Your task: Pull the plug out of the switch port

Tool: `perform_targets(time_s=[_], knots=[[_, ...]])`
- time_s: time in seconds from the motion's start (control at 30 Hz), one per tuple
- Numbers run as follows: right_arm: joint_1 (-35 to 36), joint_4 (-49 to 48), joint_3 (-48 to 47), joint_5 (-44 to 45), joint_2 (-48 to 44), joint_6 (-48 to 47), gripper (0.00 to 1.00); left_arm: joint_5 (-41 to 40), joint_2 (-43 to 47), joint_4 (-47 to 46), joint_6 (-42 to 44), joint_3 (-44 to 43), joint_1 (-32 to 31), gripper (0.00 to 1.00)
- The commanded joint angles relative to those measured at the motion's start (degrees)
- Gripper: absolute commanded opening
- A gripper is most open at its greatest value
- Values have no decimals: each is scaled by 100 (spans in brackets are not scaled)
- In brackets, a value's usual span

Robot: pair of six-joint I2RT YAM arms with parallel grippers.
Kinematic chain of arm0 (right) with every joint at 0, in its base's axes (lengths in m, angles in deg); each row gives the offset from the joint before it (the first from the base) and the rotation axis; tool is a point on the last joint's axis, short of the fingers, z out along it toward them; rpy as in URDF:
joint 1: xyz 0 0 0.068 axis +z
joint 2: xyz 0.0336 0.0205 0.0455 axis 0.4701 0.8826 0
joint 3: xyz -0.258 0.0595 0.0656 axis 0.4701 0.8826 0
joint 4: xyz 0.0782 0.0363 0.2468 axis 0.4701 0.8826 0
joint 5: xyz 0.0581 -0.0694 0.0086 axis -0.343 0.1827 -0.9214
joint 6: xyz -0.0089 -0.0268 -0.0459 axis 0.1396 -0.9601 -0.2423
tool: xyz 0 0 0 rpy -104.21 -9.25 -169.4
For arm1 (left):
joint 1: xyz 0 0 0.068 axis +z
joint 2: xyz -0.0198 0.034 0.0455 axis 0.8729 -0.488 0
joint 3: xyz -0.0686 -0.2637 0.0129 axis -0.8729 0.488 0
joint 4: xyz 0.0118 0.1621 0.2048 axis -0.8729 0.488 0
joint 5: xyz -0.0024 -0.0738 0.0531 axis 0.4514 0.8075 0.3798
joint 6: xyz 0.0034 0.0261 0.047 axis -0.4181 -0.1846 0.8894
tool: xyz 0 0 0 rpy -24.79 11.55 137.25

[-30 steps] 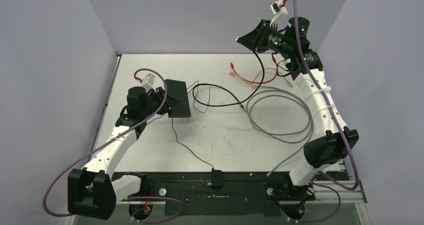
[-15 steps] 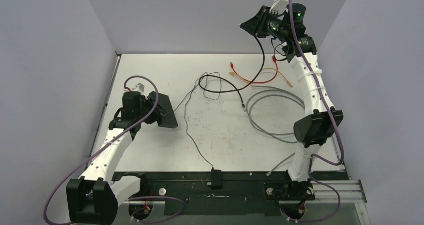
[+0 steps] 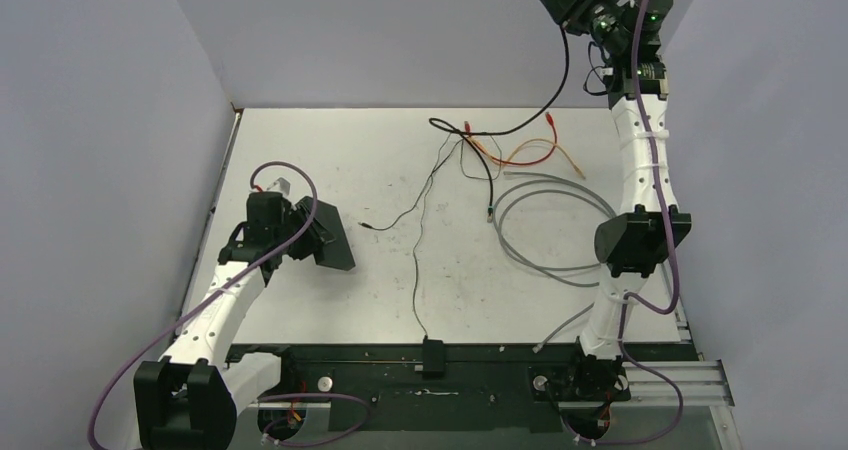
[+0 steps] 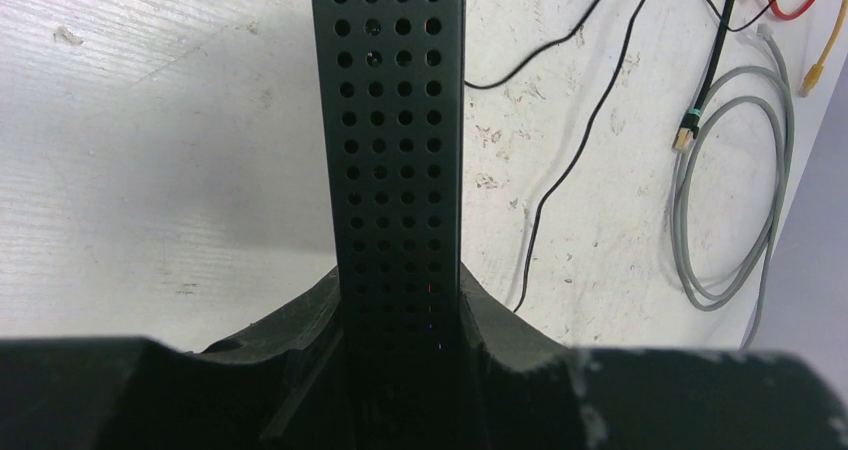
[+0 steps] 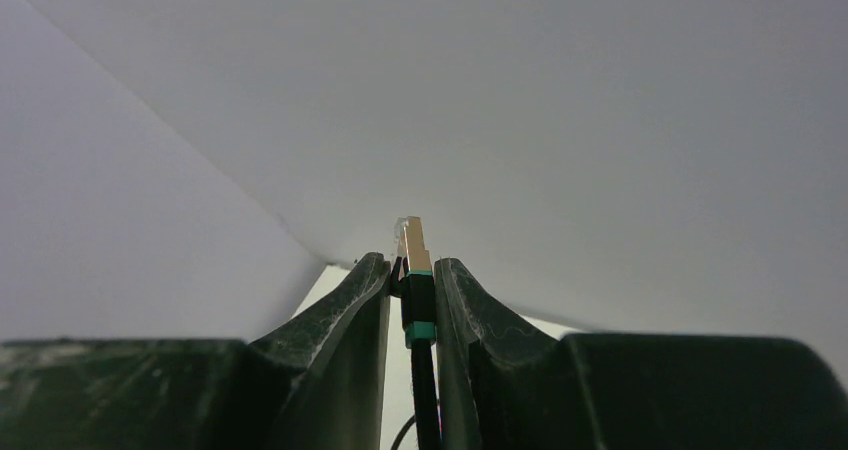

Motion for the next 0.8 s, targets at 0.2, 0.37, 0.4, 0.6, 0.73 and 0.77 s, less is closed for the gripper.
perform_targets(time_s=[0.2, 0.37, 0.4, 0.6, 0.73, 0.77], knots=[[-440, -1073, -529, 770, 20, 174, 5, 306, 118, -547, 19, 105, 45, 0], [-454, -819, -342, 1083, 43, -212, 5, 345, 71, -609, 10, 194, 45, 0], [-454, -791, -242, 1071, 42, -222, 5, 341, 56, -631, 11, 214, 45, 0], [-340, -661, 1074, 942, -222, -280, 5, 344, -60, -961, 55, 319, 51, 0], [-246, -618, 1894, 872, -456, -363, 5, 339, -141, -1275, 129, 368, 62, 0], [-220, -586, 2044, 864, -504, -399, 5, 325, -170, -1354, 136, 380, 70, 0]])
